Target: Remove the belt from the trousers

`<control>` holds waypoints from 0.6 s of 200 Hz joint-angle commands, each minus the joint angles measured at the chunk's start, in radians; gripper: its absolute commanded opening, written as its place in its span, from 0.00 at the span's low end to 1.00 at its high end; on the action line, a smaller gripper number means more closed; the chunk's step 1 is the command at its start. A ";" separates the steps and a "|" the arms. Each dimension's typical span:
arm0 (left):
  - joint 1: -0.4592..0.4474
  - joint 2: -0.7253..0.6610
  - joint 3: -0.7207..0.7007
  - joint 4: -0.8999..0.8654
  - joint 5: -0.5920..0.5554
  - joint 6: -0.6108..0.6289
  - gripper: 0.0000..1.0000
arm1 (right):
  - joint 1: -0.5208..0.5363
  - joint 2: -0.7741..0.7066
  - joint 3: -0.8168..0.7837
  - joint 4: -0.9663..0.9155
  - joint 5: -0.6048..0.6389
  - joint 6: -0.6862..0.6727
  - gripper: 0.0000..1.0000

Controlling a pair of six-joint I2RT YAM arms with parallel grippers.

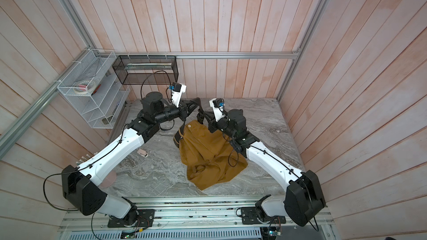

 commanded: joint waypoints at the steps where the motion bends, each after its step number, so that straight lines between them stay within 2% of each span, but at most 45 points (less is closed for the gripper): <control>1: -0.009 -0.085 0.046 0.308 0.125 -0.053 0.00 | -0.023 0.063 -0.043 -0.199 0.044 0.020 0.12; 28: -0.009 -0.087 0.041 0.314 0.131 -0.055 0.00 | -0.024 0.064 -0.039 -0.197 0.042 0.021 0.14; 51: -0.008 -0.087 0.034 0.317 0.134 -0.055 0.00 | -0.023 0.066 -0.036 -0.199 0.040 0.021 0.09; 76: -0.008 -0.088 0.021 0.326 0.134 -0.060 0.00 | -0.024 0.065 -0.037 -0.197 0.050 0.023 0.15; 120: -0.008 -0.087 0.015 0.347 0.145 -0.073 0.00 | -0.023 0.073 -0.034 -0.203 0.052 0.021 0.17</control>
